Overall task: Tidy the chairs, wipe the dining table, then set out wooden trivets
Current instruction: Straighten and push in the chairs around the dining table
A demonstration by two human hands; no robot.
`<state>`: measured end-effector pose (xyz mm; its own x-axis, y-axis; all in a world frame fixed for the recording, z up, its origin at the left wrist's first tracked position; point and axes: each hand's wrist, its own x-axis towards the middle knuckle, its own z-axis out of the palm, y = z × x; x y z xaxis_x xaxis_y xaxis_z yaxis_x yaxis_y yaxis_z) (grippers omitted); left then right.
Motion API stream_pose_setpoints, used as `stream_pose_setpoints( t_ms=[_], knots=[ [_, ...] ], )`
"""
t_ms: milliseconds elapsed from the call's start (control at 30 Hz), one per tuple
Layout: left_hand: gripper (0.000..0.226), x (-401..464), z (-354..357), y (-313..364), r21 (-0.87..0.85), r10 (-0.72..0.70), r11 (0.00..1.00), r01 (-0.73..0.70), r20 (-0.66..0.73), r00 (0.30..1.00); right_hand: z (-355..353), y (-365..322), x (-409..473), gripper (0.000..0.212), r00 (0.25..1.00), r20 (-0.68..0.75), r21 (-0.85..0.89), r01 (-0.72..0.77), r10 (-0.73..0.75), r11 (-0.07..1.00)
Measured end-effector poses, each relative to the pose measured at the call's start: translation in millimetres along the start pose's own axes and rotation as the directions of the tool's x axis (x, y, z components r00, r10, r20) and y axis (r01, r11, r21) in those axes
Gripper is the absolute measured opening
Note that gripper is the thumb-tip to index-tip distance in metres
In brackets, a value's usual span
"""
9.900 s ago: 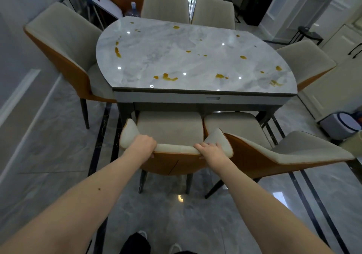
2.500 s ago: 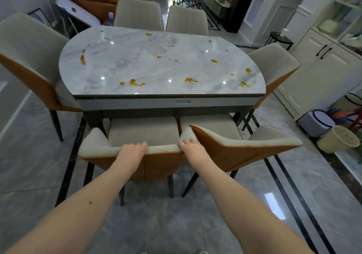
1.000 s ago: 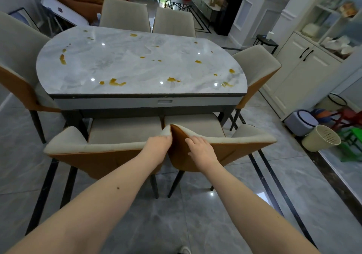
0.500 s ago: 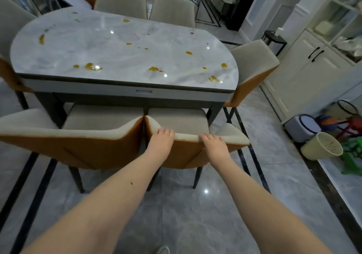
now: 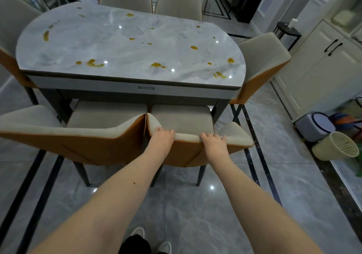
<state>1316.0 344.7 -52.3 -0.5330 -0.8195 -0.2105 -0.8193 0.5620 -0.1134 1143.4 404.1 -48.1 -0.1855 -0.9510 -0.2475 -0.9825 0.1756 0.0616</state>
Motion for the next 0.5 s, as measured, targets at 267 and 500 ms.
stream_pose_setpoints(
  t_ms=[267, 500],
  knots=[
    [0.039, -0.6, 2.7, -0.7, 0.010, 0.023, 1.000, -0.023, 0.002, 1.000, -0.4, -1.7, 0.9, 0.034, 1.000, 0.015, -0.025, -0.012, 0.013, 1.000],
    [0.045, -2.3, 4.6, -1.9, 0.013, 0.041, 0.999, -0.041, 0.004, 0.999, -0.5, -3.7, -3.5, 0.038, 1.000, 0.022, -0.037, -0.018, 0.018, 0.999]
  ],
)
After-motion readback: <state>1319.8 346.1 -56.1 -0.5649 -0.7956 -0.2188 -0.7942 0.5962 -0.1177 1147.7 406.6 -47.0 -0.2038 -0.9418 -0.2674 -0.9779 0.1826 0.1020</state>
